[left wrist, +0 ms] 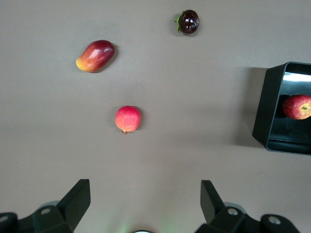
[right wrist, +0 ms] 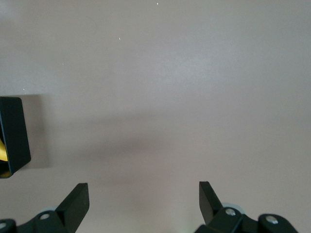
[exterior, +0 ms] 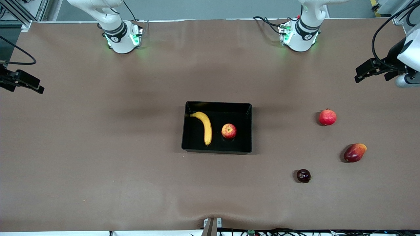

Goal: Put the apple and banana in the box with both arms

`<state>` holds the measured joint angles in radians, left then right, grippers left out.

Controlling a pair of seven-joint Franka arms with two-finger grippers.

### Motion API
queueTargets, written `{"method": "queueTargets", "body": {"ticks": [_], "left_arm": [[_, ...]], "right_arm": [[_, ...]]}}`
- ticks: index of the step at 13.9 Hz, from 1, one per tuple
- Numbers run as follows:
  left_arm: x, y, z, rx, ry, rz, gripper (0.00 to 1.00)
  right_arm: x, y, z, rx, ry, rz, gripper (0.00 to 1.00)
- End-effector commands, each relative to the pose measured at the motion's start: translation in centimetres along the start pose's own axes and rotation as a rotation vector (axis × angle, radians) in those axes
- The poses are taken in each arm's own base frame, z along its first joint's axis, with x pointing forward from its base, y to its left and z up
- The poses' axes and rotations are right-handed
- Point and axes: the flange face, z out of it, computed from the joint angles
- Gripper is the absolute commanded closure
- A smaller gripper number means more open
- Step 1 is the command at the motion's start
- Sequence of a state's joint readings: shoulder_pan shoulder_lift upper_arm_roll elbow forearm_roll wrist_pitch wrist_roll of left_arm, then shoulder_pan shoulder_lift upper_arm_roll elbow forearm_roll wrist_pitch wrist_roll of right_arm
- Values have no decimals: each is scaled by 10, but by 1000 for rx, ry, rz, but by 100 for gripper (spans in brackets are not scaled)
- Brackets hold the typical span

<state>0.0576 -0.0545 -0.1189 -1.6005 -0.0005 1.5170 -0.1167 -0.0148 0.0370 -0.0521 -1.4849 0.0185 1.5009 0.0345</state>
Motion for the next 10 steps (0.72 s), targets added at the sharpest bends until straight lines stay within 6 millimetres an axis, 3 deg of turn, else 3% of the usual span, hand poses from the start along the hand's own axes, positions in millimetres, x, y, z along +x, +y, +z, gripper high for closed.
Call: {"method": "queueTargets", "body": {"ticks": [1,10], "left_arm": [[1,-4,-7,16,9,5,0],[0,-4,-8,17,5,5,0]], "right_arm": [[0,-2,-1,3,-4,9,0],[0,2,-4,3,4,15,0]]}}
